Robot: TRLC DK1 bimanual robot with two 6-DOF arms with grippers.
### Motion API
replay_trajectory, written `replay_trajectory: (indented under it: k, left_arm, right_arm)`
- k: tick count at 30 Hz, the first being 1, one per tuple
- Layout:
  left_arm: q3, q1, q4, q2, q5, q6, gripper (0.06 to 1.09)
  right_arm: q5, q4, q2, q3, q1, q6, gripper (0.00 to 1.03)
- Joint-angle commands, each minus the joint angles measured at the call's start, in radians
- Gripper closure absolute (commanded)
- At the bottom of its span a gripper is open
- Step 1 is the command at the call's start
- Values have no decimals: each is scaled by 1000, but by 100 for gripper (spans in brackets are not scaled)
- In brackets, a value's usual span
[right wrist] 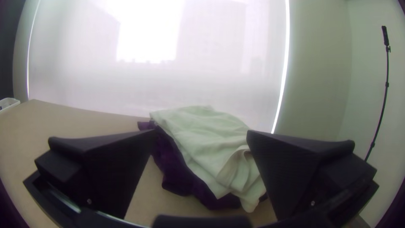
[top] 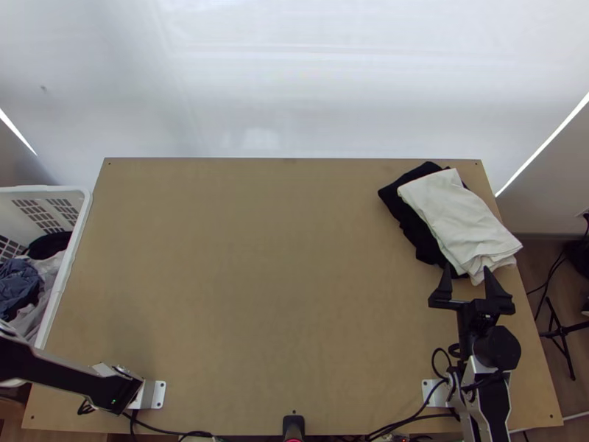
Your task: Fold the t-shirt
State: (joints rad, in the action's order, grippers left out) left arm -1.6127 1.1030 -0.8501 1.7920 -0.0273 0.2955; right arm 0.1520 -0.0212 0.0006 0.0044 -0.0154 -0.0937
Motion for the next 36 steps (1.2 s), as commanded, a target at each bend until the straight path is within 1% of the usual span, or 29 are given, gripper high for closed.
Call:
replay_trajectory:
  k: [1, 3, 5, 10, 13, 14, 18, 19, 20, 21, 22, 23, 25, 28, 29, 30, 32, 35, 36]
  left_arm:
    - [-64, 43, -35, 288, 12, -45, 11]
    - [-75, 41, -35, 340, 10, -85, 11]
    - [-84, 44, -32, 383, 12, -90, 11]
    - [-82, 69, 5, 483, 17, -157, 11]
    - [-62, 80, 54, 515, 67, -197, 11]
    - [-53, 81, 68, 523, 72, -219, 11]
    - [-46, 90, 83, 552, 79, -248, 11]
    - [-46, 92, 91, 560, 78, -263, 13]
    - [-41, 90, 100, 570, 79, -268, 25]
    - [-29, 90, 123, 572, 79, -271, 47]
    - [-12, 90, 151, 570, 78, -294, 73]
    - [8, 90, 200, 569, 76, -299, 105]
    - [-4, 101, 177, 564, 24, -291, 105]
    - [-49, 104, 167, 465, -2, -256, 105]
    - [-85, 104, 134, 408, -25, -242, 105]
    - [-135, 104, 100, 348, -79, -214, 105]
    - [-306, 112, 2, 244, -154, -141, 105]
    - [-664, 127, -164, 205, -230, -59, 105]
    - [-720, 130, -165, 175, -269, -41, 105]
  right_arm:
    - [0, 0, 1, 0, 3, 0, 4]
    - [0, 0, 4, 0, 3, 2, 4]
    - [0, 0, 6, 0, 3, 2, 4]
    - [0, 0, 10, 0, 3, 3, 4]
    - [0, 0, 10, 0, 3, 5, 4]
    - [0, 0, 10, 0, 2, 5, 4]
    - [0, 0, 9, 0, 2, 2, 4]
    - [0, 0, 7, 0, 3, 2, 4]
    - [0, 0, 6, 0, 5, 2, 4]
    - [0, 0, 4, 0, 5, 0, 4]
    - [0, 0, 1, 0, 8, -1, 4]
    - [0, 0, 1, 0, 14, -3, 4]
    - [0, 0, 1, 0, 28, -1, 4]
    - [1, 0, 1, 0, 37, -1, 4]
    - [0, 0, 1, 0, 37, 0, 4]
    - [1, 0, 1, 0, 37, 0, 4]
    - [0, 0, 1, 0, 37, 2, 4]
    - [0, 0, 1, 0, 37, 2, 4]
    - [1, 0, 2, 0, 37, 3, 4]
